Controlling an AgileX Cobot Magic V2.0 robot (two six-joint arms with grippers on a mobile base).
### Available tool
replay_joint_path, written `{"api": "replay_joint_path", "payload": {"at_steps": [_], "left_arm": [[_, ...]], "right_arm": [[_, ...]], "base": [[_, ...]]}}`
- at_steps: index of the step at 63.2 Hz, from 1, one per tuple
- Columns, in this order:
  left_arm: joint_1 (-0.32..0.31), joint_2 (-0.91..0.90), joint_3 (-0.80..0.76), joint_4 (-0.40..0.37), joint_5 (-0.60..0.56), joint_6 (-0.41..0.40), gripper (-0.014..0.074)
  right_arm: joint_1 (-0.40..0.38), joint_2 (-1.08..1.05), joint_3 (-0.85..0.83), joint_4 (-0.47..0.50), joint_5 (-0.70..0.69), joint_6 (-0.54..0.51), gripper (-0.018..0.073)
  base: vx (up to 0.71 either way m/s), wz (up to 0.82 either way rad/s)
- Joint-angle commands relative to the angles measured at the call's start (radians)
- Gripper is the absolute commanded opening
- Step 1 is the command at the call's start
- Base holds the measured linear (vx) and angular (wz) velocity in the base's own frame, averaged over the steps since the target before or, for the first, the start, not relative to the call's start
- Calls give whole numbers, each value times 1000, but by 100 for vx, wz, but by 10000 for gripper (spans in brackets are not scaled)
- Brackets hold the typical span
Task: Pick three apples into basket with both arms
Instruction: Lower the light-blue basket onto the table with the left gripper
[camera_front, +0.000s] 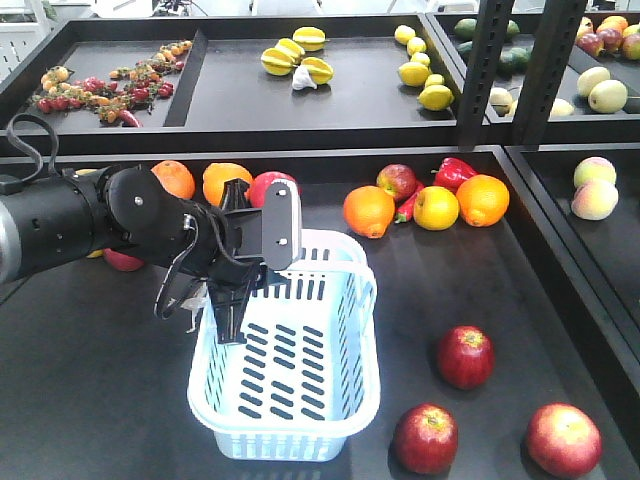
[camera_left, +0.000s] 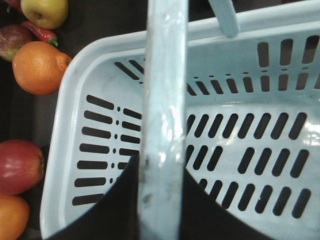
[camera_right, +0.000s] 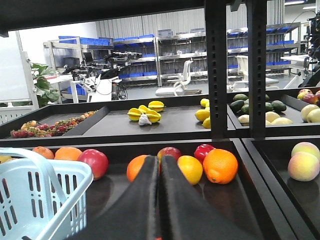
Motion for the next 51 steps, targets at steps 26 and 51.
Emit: {"api": "replay_joint_path", "payload": {"at_steps": [26, 51], "left_arm": [[2, -53, -25, -37, 66, -4, 470], [2, -137, -25, -24, 71, -94, 580]], "right_arm": [[-1, -10, 14, -3, -75, 0, -9], [-1, -10, 14, -3, -75, 0, -9]], "base": [[0, 0], [0, 0]]}}
